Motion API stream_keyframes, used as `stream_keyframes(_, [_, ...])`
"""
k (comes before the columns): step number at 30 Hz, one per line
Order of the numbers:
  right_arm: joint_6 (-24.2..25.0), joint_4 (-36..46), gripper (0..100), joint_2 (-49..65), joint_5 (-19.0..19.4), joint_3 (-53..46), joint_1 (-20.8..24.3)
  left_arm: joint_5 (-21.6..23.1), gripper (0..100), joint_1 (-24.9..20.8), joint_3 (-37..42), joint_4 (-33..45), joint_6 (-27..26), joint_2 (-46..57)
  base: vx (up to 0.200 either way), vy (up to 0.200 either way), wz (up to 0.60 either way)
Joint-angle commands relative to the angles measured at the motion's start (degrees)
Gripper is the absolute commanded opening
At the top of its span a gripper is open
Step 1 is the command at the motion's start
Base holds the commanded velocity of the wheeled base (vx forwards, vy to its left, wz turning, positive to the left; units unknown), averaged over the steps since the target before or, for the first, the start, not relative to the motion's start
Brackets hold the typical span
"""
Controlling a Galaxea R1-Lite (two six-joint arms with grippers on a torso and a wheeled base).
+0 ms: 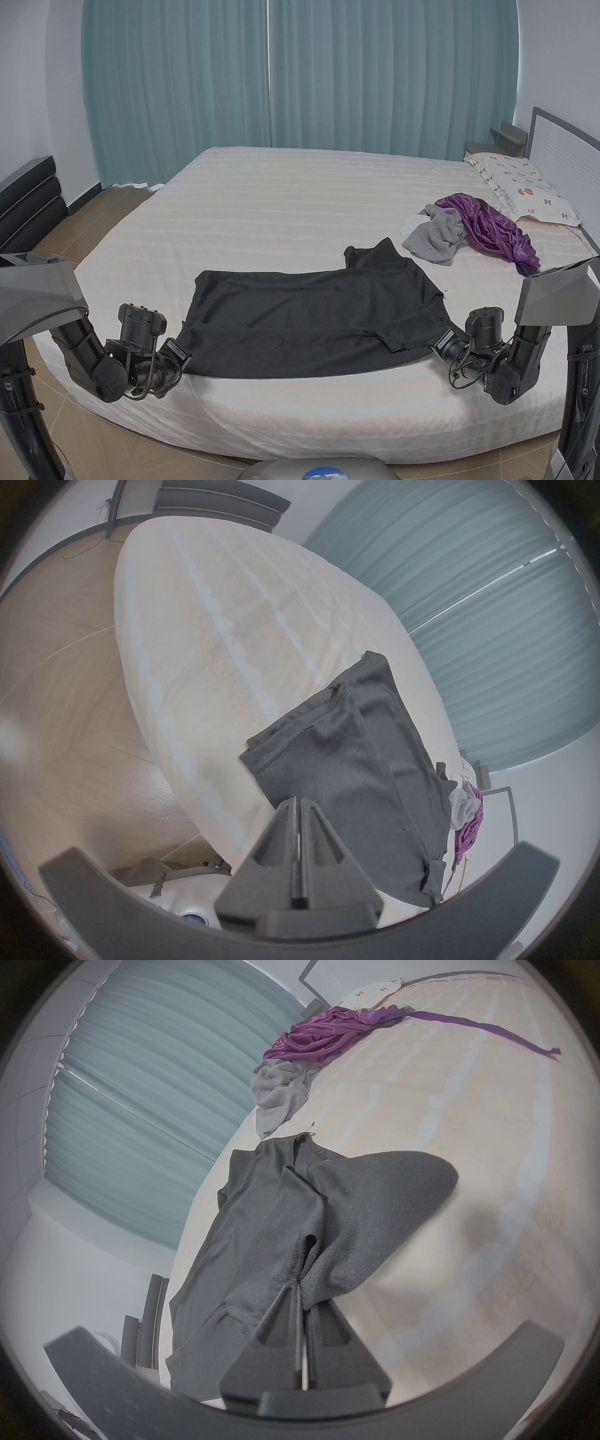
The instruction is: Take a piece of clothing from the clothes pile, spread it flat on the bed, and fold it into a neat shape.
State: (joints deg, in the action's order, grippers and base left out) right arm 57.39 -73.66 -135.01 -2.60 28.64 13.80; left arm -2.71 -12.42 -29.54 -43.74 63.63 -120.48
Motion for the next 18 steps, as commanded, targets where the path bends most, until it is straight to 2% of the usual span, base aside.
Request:
stream_keyframes(1, [0.00,0.00,0,2.65,0.05,-1.83,0.09,0.07,0,0.21,0.01,-0.03,-0.27,1.56,0.000,0.000,0.00])
stream_keyframes(16, [-0.44,-0.35,0,8.27,0.05,-10.09,1.32,0.25,0,3.11,0.71,0.23,-1.06,5.52,0.000,0.000,0.00])
stream_keyframes(18, [-0.53,-0.44,0,8.62,0.05,-11.50,2.28,0.33,0,3.90,1.50,0.41,-2.64,7.10,0.000,0.000,0.00])
